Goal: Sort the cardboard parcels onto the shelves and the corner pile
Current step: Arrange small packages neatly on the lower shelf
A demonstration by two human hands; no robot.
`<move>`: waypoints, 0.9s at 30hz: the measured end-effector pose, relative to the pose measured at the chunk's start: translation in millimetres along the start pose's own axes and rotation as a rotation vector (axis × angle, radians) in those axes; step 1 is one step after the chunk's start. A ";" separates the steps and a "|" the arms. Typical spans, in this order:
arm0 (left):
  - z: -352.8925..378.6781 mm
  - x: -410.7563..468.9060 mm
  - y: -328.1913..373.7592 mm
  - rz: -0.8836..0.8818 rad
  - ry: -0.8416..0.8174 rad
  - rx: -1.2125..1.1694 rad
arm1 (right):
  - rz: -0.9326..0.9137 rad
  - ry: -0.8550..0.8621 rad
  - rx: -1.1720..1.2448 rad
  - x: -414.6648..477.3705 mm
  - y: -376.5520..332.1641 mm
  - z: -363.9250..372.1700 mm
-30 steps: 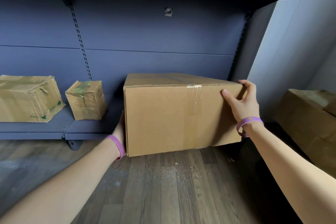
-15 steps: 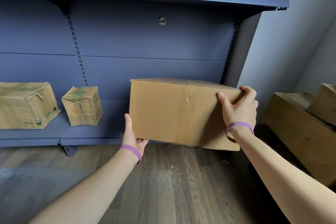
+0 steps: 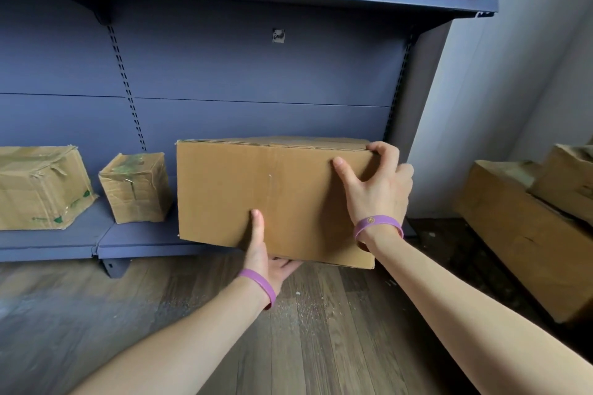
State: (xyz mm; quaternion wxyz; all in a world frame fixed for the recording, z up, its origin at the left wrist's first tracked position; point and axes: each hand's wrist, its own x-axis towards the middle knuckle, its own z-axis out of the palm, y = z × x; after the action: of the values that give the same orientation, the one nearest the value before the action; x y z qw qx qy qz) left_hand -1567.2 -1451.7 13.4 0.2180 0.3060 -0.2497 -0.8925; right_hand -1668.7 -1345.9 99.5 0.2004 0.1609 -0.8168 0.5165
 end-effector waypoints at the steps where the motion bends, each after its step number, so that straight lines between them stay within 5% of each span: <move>1: -1.9 0.5 3.8 0.033 0.046 0.011 | -0.043 -0.009 0.053 0.3 0.2 0.2; 6: -16.7 1.1 26.2 0.132 0.157 0.059 | -0.126 -0.071 0.390 0.1 14.2 4.9; 15: -42.5 5.4 67.5 0.147 0.117 0.184 | -0.177 -0.342 0.372 13.2 27.1 24.1; 27: -33.0 9.1 48.5 0.052 0.062 0.233 | -0.297 -0.024 0.207 -8.7 0.3 33.5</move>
State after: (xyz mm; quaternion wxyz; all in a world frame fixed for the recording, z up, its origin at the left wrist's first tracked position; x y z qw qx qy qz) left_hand -1540.5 -1504.8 14.9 0.2115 0.3503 -0.3526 -0.8416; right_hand -1666.6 -1375.7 82.1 0.2469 0.3057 -0.7289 0.5606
